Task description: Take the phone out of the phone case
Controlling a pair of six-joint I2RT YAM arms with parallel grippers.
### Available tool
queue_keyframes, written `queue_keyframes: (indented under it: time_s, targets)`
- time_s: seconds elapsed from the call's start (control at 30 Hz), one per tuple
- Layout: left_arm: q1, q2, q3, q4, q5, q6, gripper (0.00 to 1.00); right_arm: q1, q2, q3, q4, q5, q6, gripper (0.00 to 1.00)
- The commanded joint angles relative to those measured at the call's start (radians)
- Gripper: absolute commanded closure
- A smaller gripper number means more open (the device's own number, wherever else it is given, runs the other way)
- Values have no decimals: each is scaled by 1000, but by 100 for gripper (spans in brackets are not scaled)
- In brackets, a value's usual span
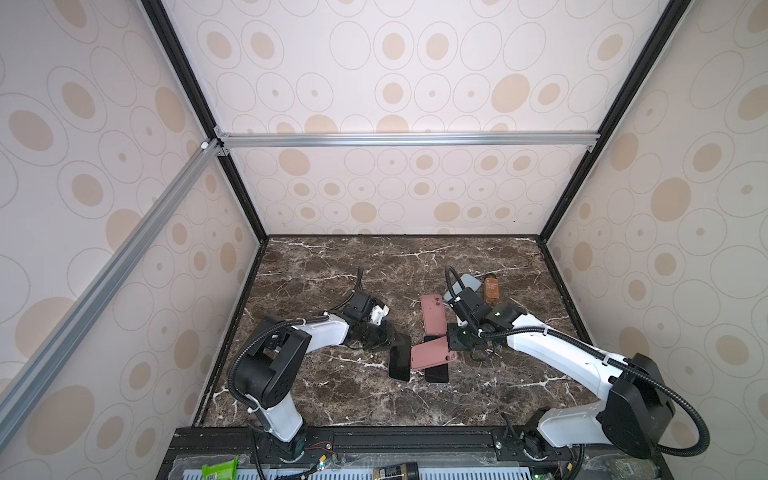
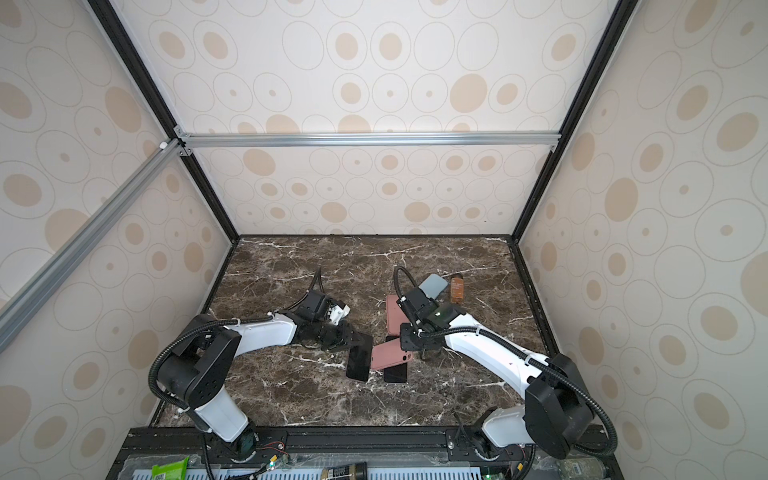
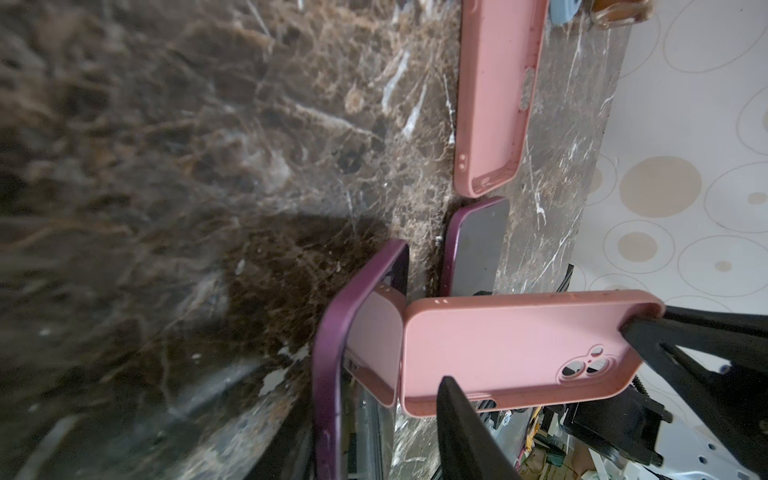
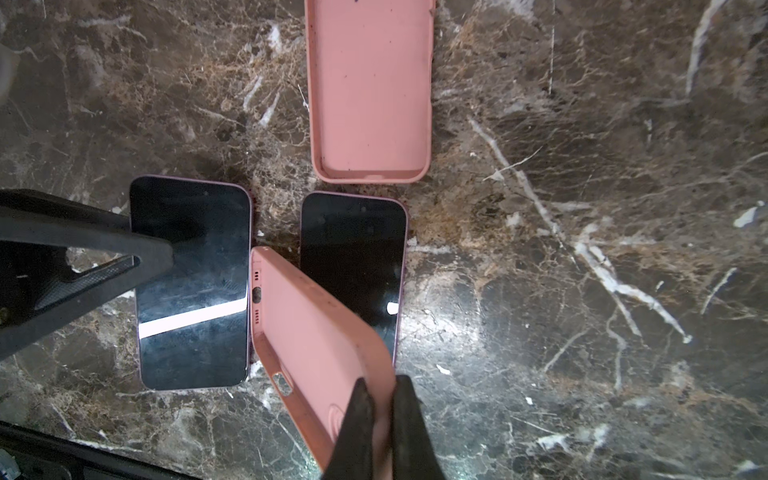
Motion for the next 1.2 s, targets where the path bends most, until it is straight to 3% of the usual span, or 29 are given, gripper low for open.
queue_keyframes:
  time_s: [0.0,0.37,0.63,0.87,1.0,1.1,1.17]
  targets:
    - [13,-2,-13,-5,-17,1,51,7,8,24,-35,19,-1,100]
    - [16,-31,-64,-24,-39,4,43,7,3,28,-38,46,-4,100]
    - [17,-64,-36,-158,-165,63,38,8,-2,51,-58,45,-18,100]
    - [16,-193,22,-292,-273,135,28,8,-56,147,-129,43,-56,100]
    - [16,-288,125,-369,-323,207,28,8,-122,216,-139,-7,-117,100]
    - [10,-363,208,-385,-362,298,35,7,-184,242,-114,4,-174,100]
    - [-1,-425,237,-354,-399,347,31,6,-221,243,-94,40,-211,100]
